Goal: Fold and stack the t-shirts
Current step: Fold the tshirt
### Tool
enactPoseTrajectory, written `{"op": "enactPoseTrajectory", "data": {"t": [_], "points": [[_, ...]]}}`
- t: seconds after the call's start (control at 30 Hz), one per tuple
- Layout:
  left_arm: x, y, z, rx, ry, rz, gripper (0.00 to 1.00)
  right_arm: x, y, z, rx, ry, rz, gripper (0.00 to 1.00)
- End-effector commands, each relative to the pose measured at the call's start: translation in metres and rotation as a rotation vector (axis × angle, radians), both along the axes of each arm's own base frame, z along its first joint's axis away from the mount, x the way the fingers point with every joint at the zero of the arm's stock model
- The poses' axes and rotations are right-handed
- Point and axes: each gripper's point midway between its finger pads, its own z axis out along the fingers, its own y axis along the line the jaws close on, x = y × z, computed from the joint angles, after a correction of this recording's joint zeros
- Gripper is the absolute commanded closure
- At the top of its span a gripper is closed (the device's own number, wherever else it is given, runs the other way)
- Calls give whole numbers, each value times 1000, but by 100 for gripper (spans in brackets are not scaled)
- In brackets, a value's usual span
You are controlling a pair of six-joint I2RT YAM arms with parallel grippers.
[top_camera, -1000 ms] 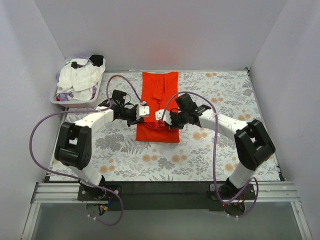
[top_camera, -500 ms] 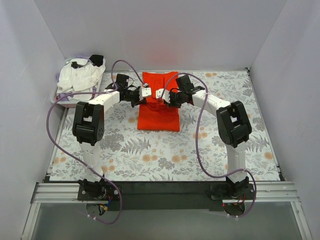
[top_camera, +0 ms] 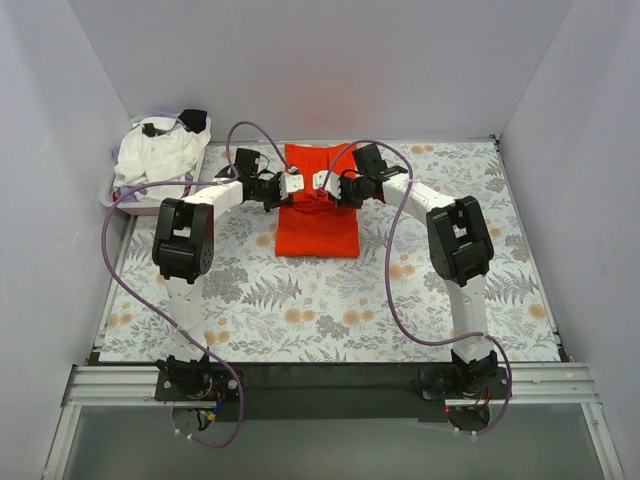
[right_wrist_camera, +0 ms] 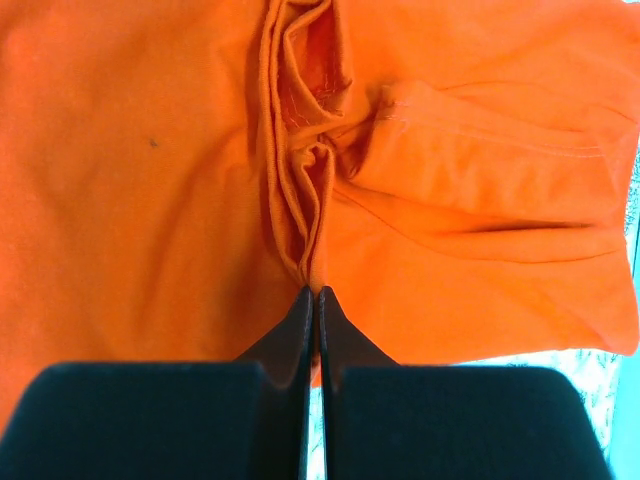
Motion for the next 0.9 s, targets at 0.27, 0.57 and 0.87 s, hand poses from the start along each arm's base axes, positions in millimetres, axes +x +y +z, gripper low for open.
{"op": "enactPoseTrajectory", "data": {"t": [0.27,0.57,0.87], "points": [[33,4,23,-18,-108,74,76,30,9,16,23,-68,-26,74],[17,18,68,-93,-43,203,60,31,2,88,101,-139,-104,53],[-80,20,65,-113,105,129,43,-87,-7,54,54,44,-2,56]]}}
